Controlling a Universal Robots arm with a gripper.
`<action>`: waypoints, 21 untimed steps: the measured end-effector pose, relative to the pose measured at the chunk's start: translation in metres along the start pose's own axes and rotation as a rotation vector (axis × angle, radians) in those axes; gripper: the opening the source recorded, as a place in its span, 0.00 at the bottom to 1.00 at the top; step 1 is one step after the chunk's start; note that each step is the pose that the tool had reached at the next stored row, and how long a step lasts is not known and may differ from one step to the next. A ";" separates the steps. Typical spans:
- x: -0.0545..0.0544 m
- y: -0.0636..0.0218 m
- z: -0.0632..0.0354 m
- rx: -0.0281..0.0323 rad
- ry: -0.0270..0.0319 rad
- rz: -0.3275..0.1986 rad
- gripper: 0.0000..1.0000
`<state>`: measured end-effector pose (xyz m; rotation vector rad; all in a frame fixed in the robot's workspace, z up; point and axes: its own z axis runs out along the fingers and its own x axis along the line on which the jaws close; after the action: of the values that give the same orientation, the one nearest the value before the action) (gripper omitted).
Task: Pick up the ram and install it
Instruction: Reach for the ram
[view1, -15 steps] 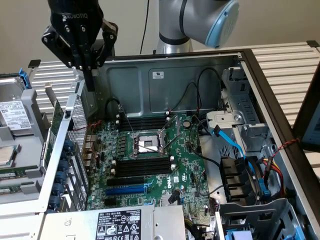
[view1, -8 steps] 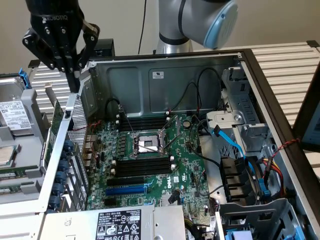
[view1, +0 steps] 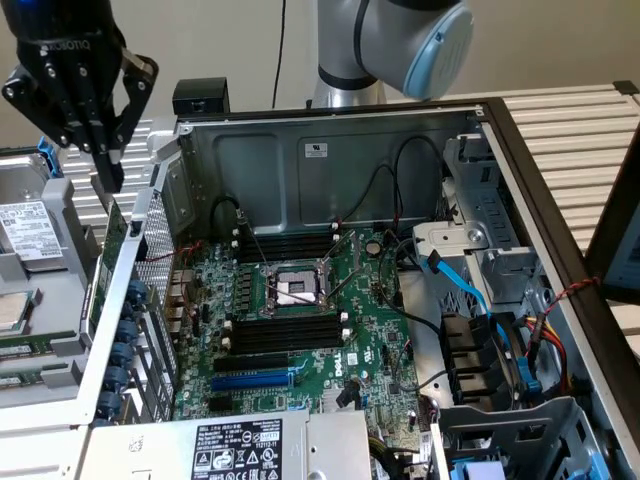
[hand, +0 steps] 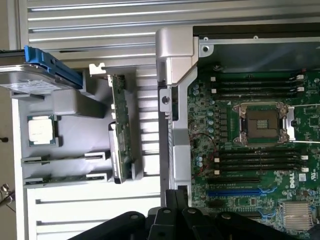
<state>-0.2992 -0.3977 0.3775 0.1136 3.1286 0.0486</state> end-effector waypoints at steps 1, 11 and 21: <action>0.005 -0.0002 0.0011 0.0000 0.0000 0.000 0.11; 0.050 -0.0030 0.0081 0.0000 0.0002 0.000 0.11; 0.093 -0.0062 0.0113 0.0000 0.0002 0.000 0.11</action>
<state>-0.3927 -0.3968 0.3651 0.1137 3.1288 0.0486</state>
